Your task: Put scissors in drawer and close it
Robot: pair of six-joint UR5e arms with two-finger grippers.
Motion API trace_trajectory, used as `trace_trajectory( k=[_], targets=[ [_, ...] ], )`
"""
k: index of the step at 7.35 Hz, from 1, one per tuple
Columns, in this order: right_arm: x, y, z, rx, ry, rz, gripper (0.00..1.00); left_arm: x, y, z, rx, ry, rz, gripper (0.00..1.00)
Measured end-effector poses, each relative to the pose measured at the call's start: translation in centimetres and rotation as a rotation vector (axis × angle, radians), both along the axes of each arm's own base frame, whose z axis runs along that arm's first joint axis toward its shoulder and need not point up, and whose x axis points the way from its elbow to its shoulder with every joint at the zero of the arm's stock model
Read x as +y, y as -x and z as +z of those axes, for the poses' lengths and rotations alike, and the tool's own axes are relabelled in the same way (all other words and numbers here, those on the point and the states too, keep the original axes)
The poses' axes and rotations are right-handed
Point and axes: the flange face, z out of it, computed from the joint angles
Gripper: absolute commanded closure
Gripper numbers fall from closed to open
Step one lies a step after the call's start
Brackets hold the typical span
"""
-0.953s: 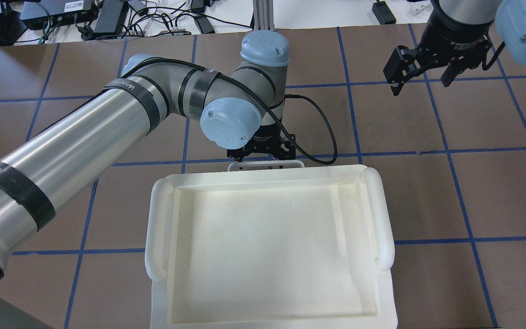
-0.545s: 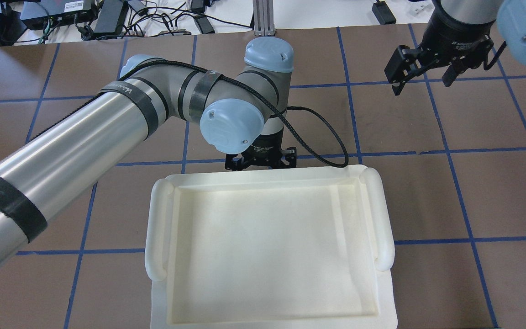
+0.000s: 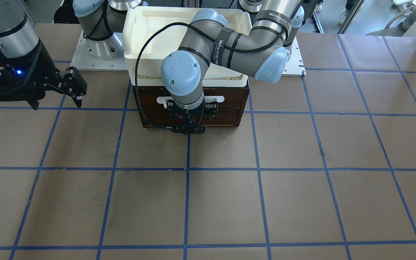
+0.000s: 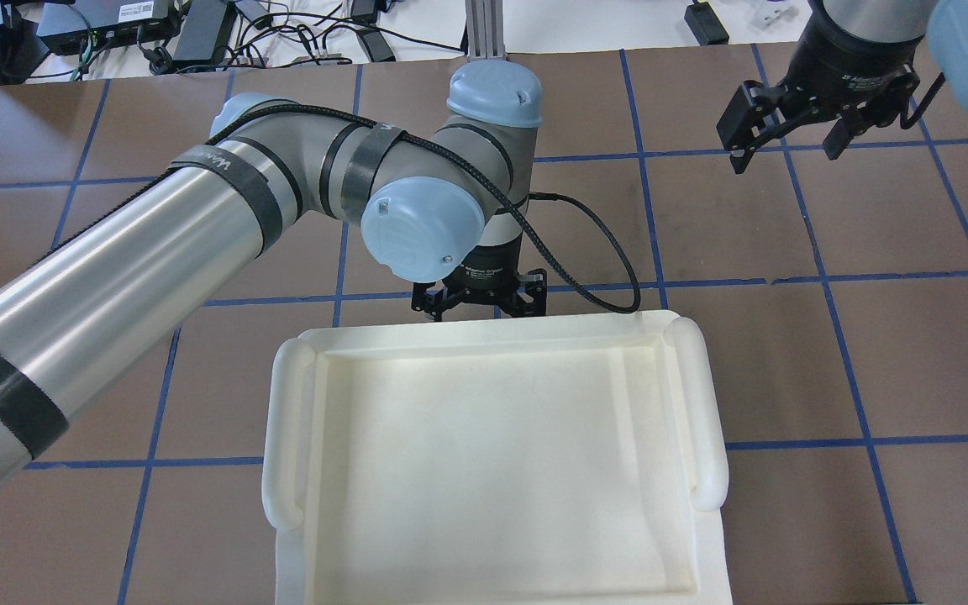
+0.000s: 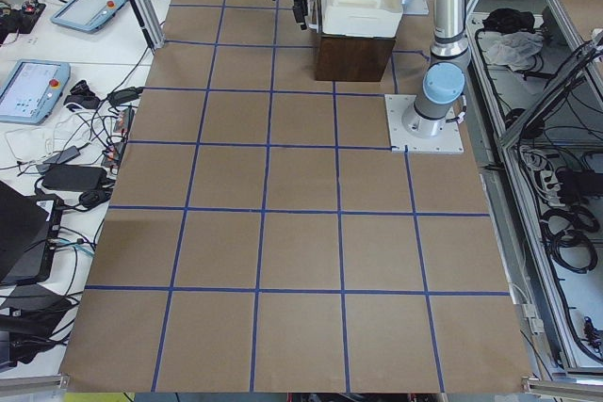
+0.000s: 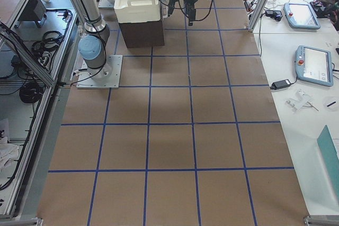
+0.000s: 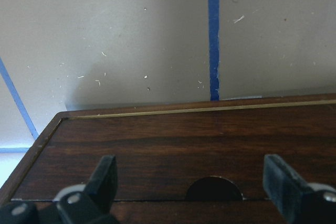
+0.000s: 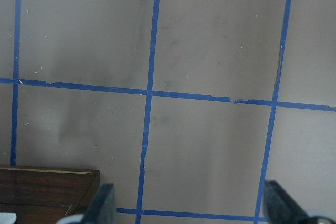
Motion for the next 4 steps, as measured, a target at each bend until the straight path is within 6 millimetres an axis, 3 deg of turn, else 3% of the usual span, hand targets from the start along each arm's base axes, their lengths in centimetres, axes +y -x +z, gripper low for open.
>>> trace_trajectory(
  k=[2, 4],
  targets=[
    [0.1, -0.1, 0.1, -0.003, 0.001, -0.036, 0.0, -3.2, -0.8, 4.1, 0.048, 0.127, 0.026, 0.0],
    [0.1, -0.1, 0.1, -0.007, 0.001, -0.042, 0.0, -5.1, -2.7, 10.6, 0.095, 0.245, 0.067, 0.0]
  ],
)
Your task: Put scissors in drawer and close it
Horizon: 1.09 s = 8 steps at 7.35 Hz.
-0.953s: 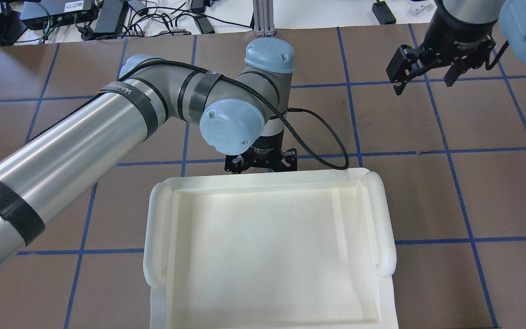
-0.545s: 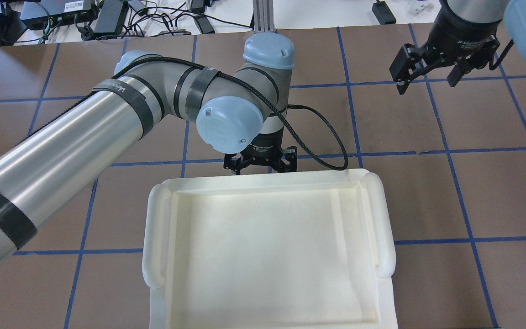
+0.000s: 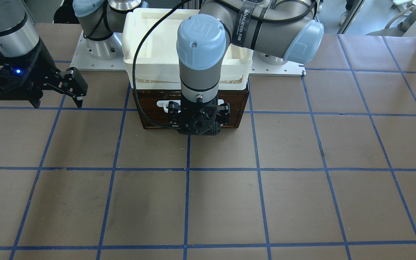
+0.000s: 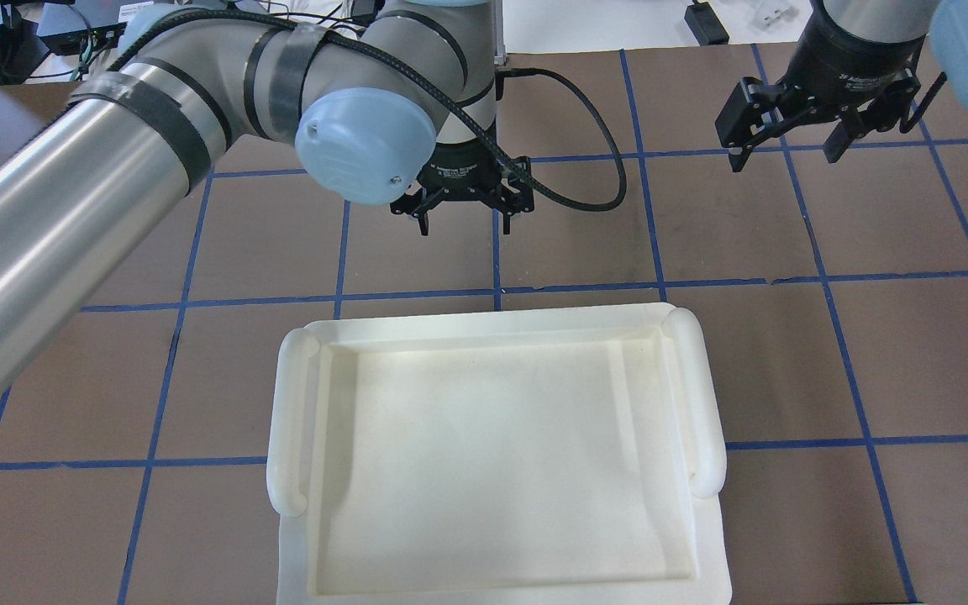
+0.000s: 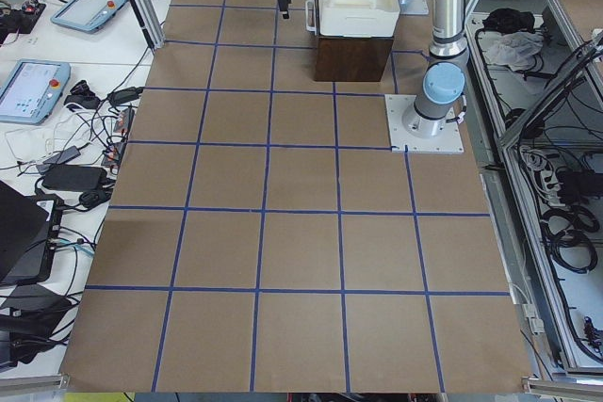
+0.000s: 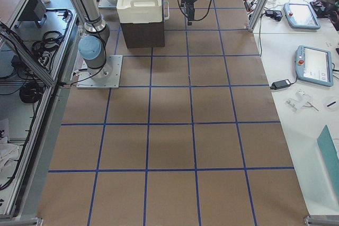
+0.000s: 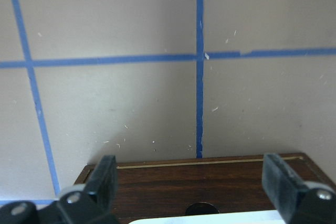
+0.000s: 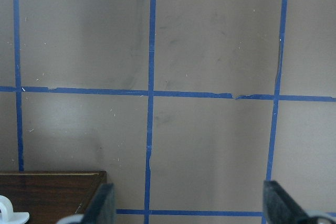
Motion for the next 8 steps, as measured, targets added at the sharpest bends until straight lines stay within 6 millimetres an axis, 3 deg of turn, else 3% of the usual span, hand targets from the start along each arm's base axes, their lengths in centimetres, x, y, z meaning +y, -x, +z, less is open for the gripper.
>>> trace_trajectory(
  k=[2, 4, 6, 8],
  targets=[
    [0.4, -0.2, 0.1, 0.0, -0.005, 0.001, 0.0, 2.7, -1.5, 6.0, 0.02, 0.049, 0.02, 0.0],
    [1.2, -0.6, 0.4, -0.004, -0.004, 0.008, 0.0, 6.2, -3.1, 10.2, 0.02, 0.068, 0.03, 0.0],
    [2.0, -2.2, 0.6, -0.004, -0.003, 0.038, 0.0, 9.2, -5.4, 12.3, 0.018, 0.062, 0.05, 0.0],
    [2.6, -3.1, 0.4, -0.004, -0.017, 0.056, 0.0, 9.8, -9.9, 12.7, 0.026, 0.069, 0.084, 0.0]
  ],
)
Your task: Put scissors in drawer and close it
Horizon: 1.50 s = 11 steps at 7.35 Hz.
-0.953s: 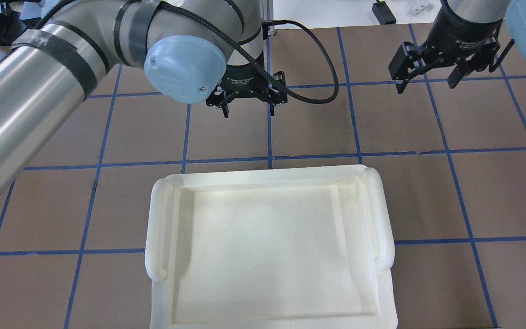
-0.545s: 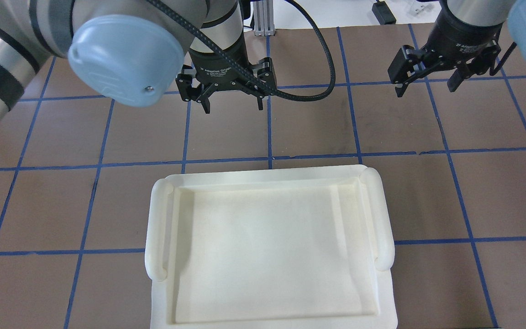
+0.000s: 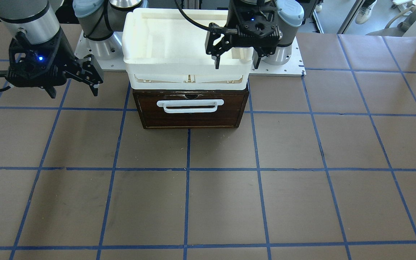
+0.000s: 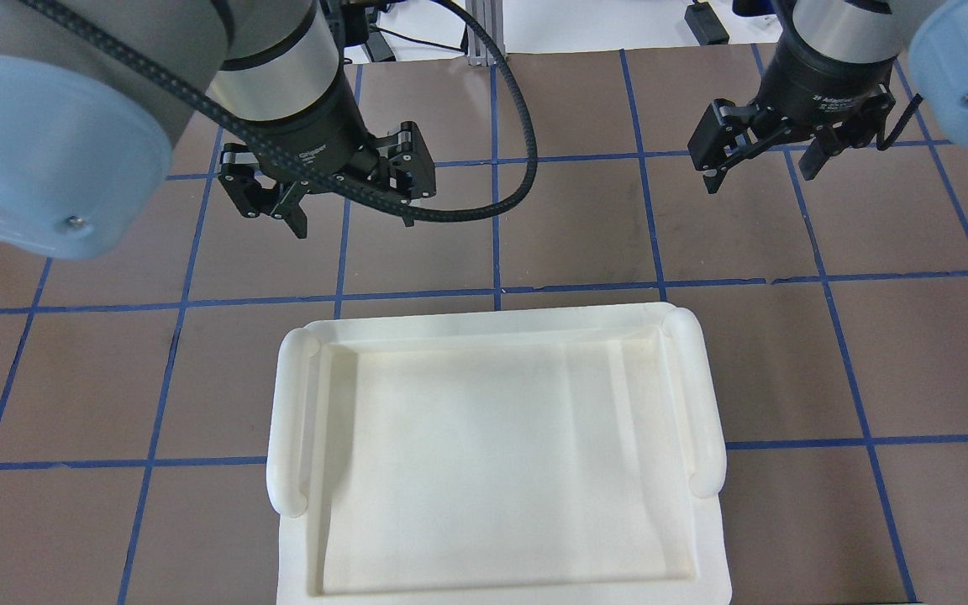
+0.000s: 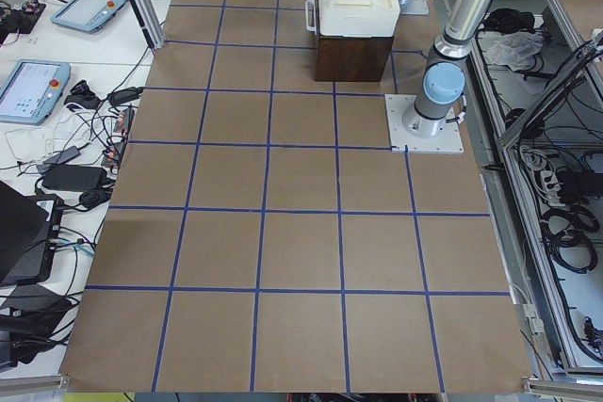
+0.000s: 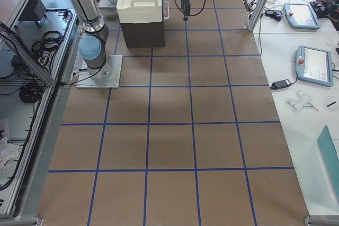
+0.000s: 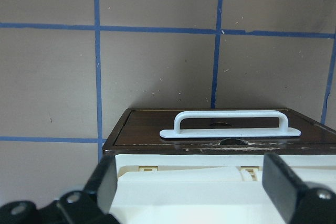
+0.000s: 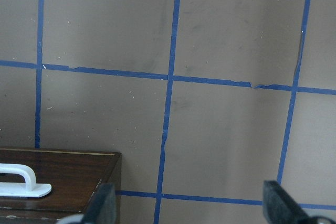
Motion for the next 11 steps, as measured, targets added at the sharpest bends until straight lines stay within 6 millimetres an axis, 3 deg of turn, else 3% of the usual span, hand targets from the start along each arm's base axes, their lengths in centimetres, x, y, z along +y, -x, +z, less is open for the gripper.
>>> trace_trajectory(
  k=[3, 5, 7, 11],
  targets=[
    [0.2, -0.1, -0.4, 0.005, -0.016, 0.003, 0.0, -0.2, -6.8, 1.5, -0.003, 0.037, -0.082, 0.0],
    [0.2, -0.1, -0.5, 0.007, -0.019, 0.003, 0.0, -0.5, -9.5, 2.2, -0.008, 0.059, -0.091, 0.0],
    [0.2, -0.1, -0.5, 0.008, -0.019, 0.003, 0.0, -1.0, -10.2, 1.8, -0.01, 0.051, -0.081, 0.0],
    [0.1, -0.1, -0.4, 0.009, -0.015, 0.003, 0.0, -4.6, -10.2, 0.6, -0.008, 0.061, -0.051, 0.0]
  ],
)
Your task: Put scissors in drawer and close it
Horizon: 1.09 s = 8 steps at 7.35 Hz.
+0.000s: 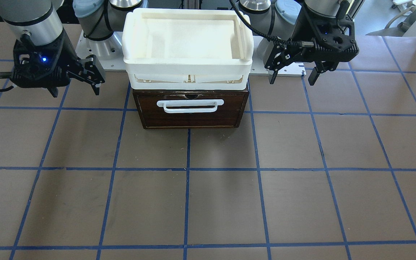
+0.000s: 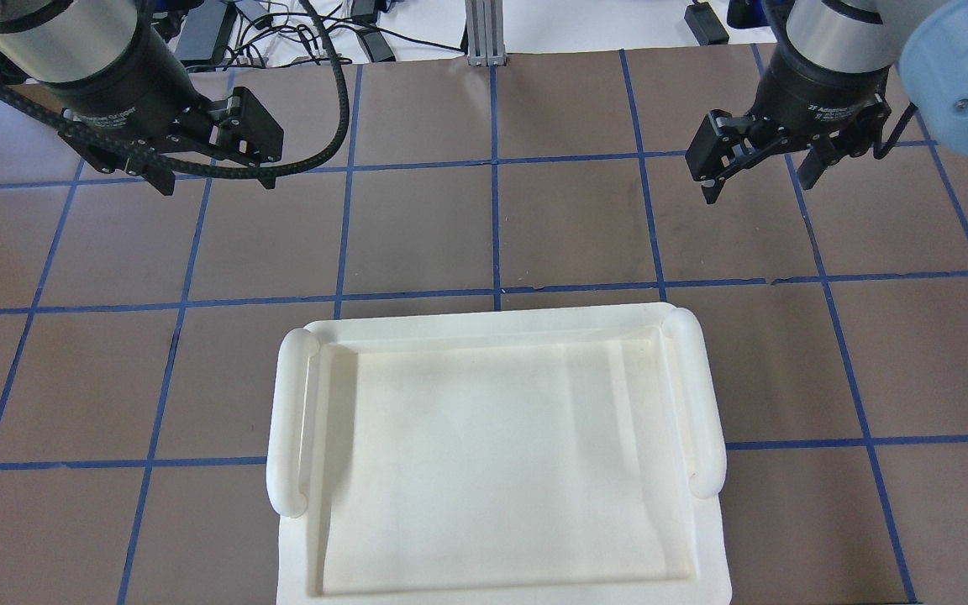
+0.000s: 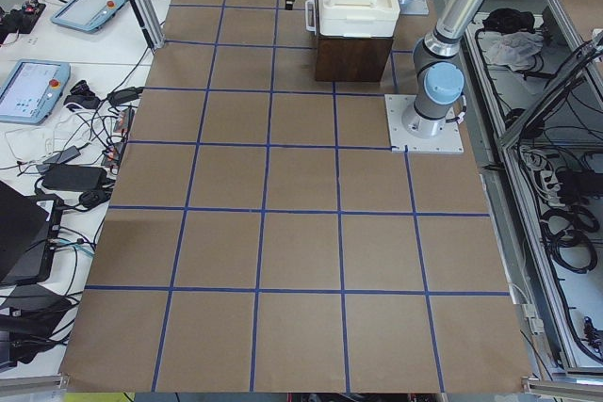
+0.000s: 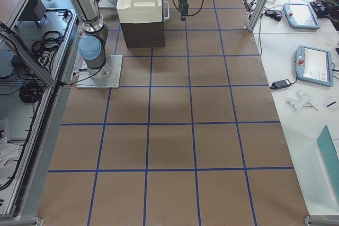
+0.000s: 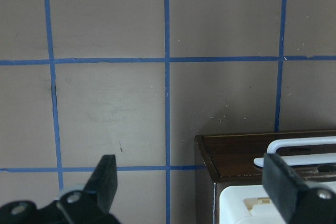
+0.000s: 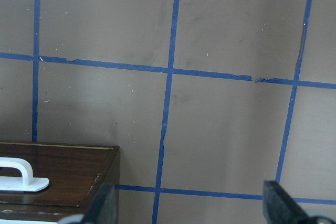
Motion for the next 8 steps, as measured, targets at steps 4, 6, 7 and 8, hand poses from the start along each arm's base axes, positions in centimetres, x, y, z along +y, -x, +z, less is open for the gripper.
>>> trace_trajectory(
  k=[4, 6, 7, 8],
  targets=[
    [-0.18, 0.0, -0.1, -0.002, 0.006, 0.0, 0.0, -0.74, 0.37, -0.13, -0.009, -0.005, 0.002, 0.0],
    [-0.24, -0.02, -0.12, -0.001, 0.008, 0.001, 0.0, -0.47, 0.39, -0.03, -0.01, -0.003, 0.001, 0.0],
    [-0.25, -0.03, -0.12, -0.001, 0.008, 0.001, 0.0, -0.4, 0.38, -0.02, -0.011, -0.003, 0.0, 0.0],
    [-0.25, -0.03, -0.13, -0.001, 0.008, 0.001, 0.0, -0.3, 0.38, 0.04, -0.011, -0.002, 0.0, 0.0]
  ],
)
